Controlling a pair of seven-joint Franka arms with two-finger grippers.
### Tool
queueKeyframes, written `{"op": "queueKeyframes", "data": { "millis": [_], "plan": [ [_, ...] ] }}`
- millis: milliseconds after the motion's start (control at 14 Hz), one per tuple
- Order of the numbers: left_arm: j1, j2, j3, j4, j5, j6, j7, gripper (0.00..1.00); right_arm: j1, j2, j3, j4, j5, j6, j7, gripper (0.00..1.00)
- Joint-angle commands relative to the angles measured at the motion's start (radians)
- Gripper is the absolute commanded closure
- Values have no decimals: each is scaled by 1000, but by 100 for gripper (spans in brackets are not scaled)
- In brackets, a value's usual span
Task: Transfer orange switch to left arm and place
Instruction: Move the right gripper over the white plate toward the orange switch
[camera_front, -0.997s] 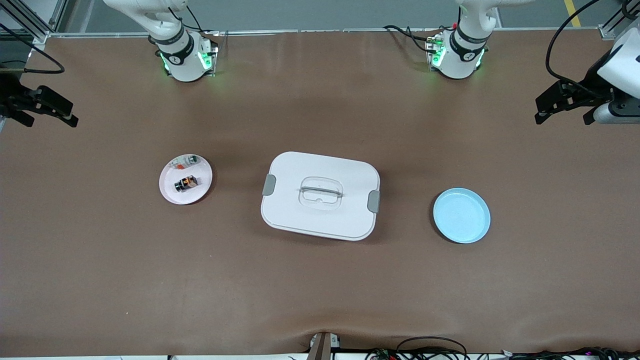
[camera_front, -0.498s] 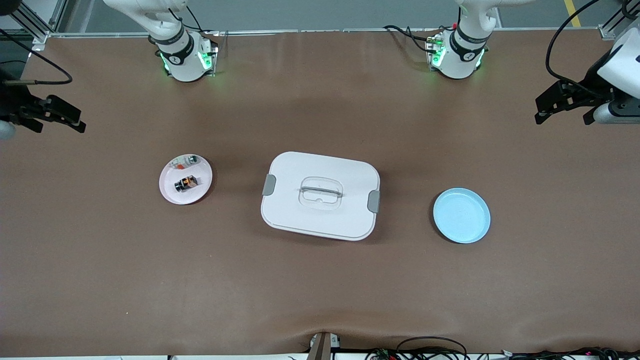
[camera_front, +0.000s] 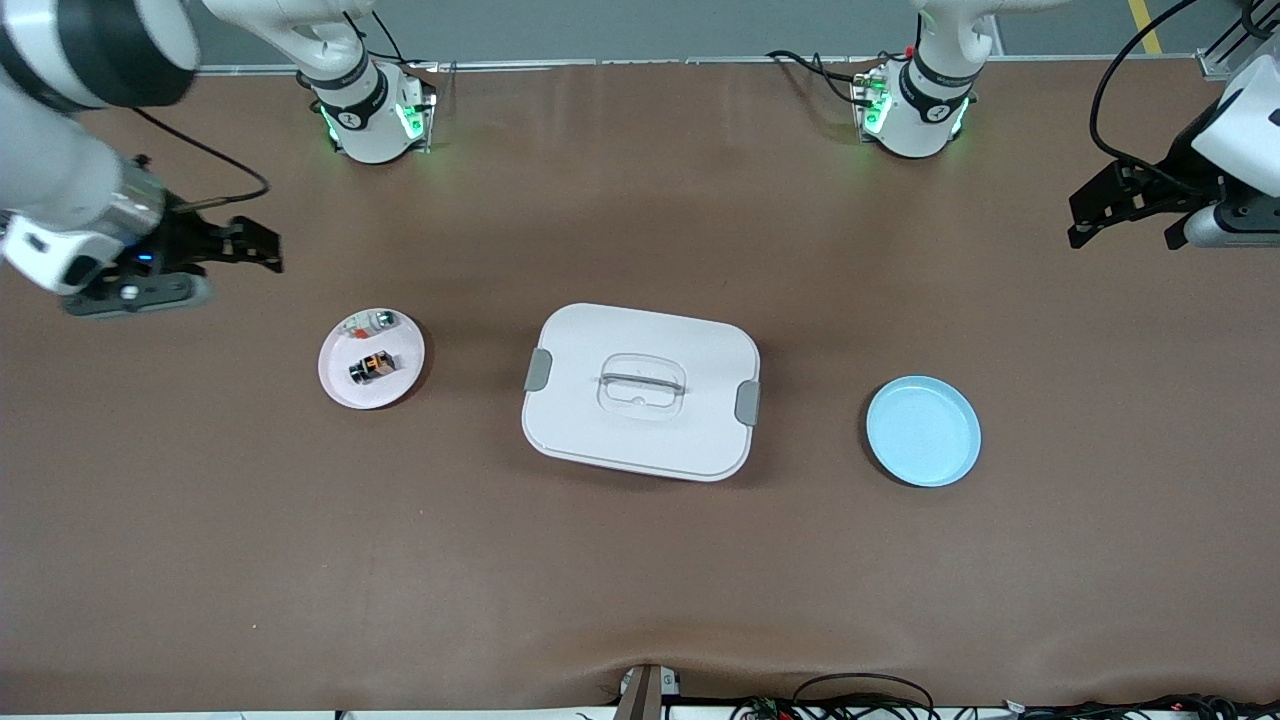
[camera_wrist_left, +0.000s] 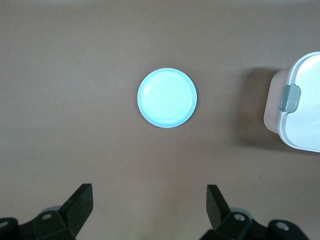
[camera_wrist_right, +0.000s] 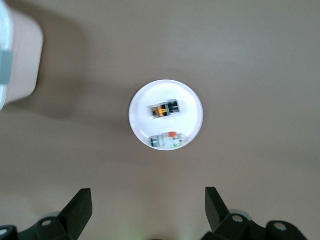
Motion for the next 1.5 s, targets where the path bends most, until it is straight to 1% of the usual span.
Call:
{"op": "queueKeyframes", "data": {
  "millis": [0, 71, 214, 427, 712, 1068, 1210, 1424],
  "plan": [
    [4, 3, -3, 14, 6, -12, 12, 0, 5, -59, -10, -143, 76, 115, -124, 0],
    [4, 3, -3, 14, 6, -11, 12, 0, 6, -74, -10, -200, 90, 172, -138, 0],
    [3, 3, -3, 14, 6, -11, 12, 0, 9, -80, -10, -285, 92, 261, -187, 0],
    [3, 3, -3, 14, 6, -11, 12, 0, 6, -63, -13, -413, 98, 454, -332, 0],
    [0, 5, -4, 14, 7, -11, 6, 0, -6, 36, -16, -426, 87, 579, -521, 0],
    [0, 3, -4, 14, 7, -11, 8, 0, -7, 183, -18, -418, 31, 700, -518, 0],
    [1, 3, -4, 14, 6, -11, 8, 0, -29, 235, -18, -417, 23, 749, -517, 0],
    [1, 5, -4, 14, 7, -11, 8, 0, -37, 274, -19, -412, 23, 783, -509, 0]
  ]
}}
